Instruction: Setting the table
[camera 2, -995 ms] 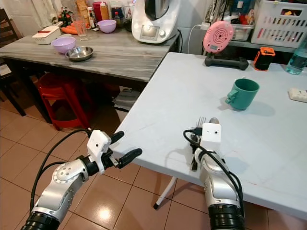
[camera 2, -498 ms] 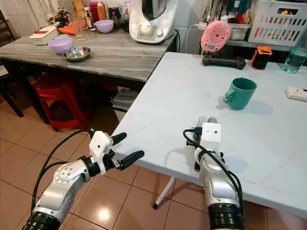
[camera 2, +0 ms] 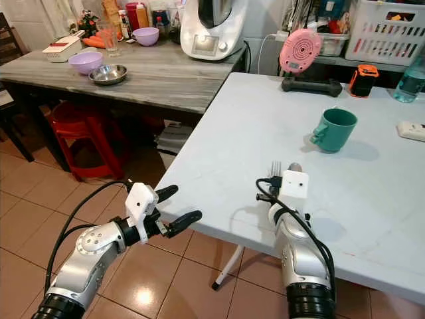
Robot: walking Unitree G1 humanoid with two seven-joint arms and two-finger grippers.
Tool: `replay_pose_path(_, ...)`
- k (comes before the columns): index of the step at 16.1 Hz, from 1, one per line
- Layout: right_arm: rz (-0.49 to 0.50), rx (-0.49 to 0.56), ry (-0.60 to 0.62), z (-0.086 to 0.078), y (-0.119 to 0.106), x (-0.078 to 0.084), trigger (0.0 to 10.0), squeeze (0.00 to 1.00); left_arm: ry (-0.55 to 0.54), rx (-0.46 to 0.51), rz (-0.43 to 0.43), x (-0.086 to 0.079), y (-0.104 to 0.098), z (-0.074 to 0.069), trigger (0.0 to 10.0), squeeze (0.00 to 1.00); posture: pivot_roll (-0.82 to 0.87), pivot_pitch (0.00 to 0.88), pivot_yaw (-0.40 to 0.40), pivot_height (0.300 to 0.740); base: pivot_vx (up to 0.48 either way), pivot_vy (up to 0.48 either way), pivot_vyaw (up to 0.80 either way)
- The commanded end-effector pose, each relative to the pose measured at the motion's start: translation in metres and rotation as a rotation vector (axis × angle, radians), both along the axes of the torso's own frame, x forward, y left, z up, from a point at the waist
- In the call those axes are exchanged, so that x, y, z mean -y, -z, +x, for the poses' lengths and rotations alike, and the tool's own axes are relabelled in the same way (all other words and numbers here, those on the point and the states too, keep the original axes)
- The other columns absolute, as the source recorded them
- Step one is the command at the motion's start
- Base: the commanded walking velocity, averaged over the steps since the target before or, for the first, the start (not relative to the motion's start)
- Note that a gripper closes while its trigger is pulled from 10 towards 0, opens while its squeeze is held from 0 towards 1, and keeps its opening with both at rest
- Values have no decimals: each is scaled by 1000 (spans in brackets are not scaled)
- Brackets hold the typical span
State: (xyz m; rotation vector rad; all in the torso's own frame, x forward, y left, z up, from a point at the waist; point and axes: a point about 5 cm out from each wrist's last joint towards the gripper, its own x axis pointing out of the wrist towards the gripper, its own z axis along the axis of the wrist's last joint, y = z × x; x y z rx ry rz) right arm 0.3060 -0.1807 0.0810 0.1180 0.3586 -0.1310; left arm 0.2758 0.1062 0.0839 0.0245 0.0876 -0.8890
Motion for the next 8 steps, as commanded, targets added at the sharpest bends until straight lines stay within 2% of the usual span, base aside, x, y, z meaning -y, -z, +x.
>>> replay_pose_path(1, 44, -27, 20, -4, 6, 0, 0, 0, -48, 14, -14, -5, -5, 7, 10000, 0, -52, 0, 34, 740, 0, 0, 0)
replay_pose_path(3, 71, 82, 67, -4, -15, 5, 0, 0, -258, 7, -52, -21, -8, 25, 10000, 0, -55, 0, 34, 740, 0, 0, 0)
replay_pose_path(6, 51, 165, 76, -9, -30, 7, 0, 0, -408, -8, -81, -35, -10, 36, 10000, 0, -55, 0, 34, 740, 0, 0, 0)
replay_pose_path(8, 92, 205, 76, -13, -38, 7, 0, 0, -480, -35, -92, -42, -7, 41, 10000, 0, -65, 0, 42, 740, 0, 0, 0)
